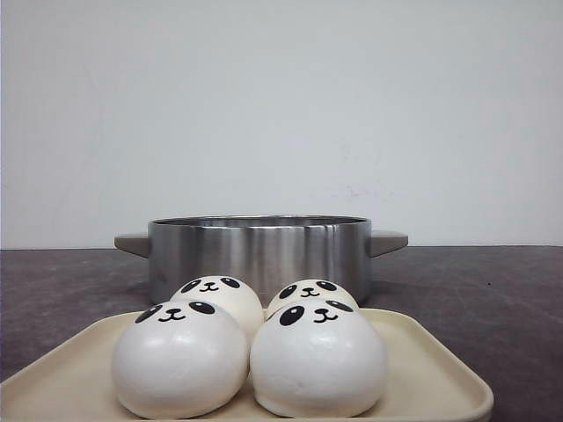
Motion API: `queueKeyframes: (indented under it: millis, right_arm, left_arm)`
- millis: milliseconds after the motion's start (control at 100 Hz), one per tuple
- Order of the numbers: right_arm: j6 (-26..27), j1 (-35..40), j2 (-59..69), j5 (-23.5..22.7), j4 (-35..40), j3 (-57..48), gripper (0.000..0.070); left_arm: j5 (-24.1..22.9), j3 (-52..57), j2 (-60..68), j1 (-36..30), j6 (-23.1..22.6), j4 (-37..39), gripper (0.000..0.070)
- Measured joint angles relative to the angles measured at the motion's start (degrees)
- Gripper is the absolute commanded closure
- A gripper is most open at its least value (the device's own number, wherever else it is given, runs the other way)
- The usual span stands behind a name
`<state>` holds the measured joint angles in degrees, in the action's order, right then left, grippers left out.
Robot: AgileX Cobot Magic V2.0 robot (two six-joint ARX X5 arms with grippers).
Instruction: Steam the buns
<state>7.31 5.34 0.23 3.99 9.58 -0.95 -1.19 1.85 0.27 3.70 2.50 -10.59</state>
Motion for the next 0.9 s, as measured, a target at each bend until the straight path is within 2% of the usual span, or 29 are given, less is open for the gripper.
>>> queueKeyframes:
  millis: [120, 180, 260, 400, 480, 550, 620, 710, 900]
  right_arm:
    - [1.9, 0.0, 0.0, -1.55, -2.49, 0.09, 0.0693]
    - [4.57, 0.0, 0.0, -3.72, -5.25, 0.09, 0.0693]
    - [8.76, 0.0, 0.0, -7.52, -9.86, 0.09, 0.0693]
    - [15.98, 0.0, -0.02, -12.24, -18.38, -0.04, 0.0695]
    - [19.37, 0.04, -0.02, -13.0, -14.91, -2.03, 0.0695]
    - [20.85, 0.07, 0.52, -12.57, -6.97, -6.25, 0.0695]
    - [20.33, 0.04, 2.93, -10.62, 0.72, -12.63, 0.0695]
    - [16.46, 0.04, 7.82, -8.11, 7.3, -21.9, 0.0695]
    - [7.89, 0.04, 20.35, -4.63, 19.02, -40.83, 0.0695]
  left_arm:
    - [0.04, 0.0, 0.0, 0.0, 0.2, 0.11, 0.07]
    - [1.11, 0.0, 0.02, 0.0, 2.23, 0.59, 0.07]
    - [3.41, 0.0, 0.02, 0.0, 7.96, 2.36, 0.07]
    - [6.43, 0.11, 0.02, 0.0, 21.27, 2.62, 0.07]
    - [9.9, 1.33, 0.07, 0.0, 28.37, 2.16, 0.0696]
    - [12.46, 4.04, 0.31, -0.02, 31.52, 1.77, 0.0696]
    - [14.21, 8.41, 1.53, -0.02, 32.02, 1.73, 0.0696]
    - [15.04, 15.87, 5.2, -0.02, 30.67, 0.94, 0.0696]
    - [17.14, 33.48, 17.2, -0.04, 21.73, -4.59, 0.0696]
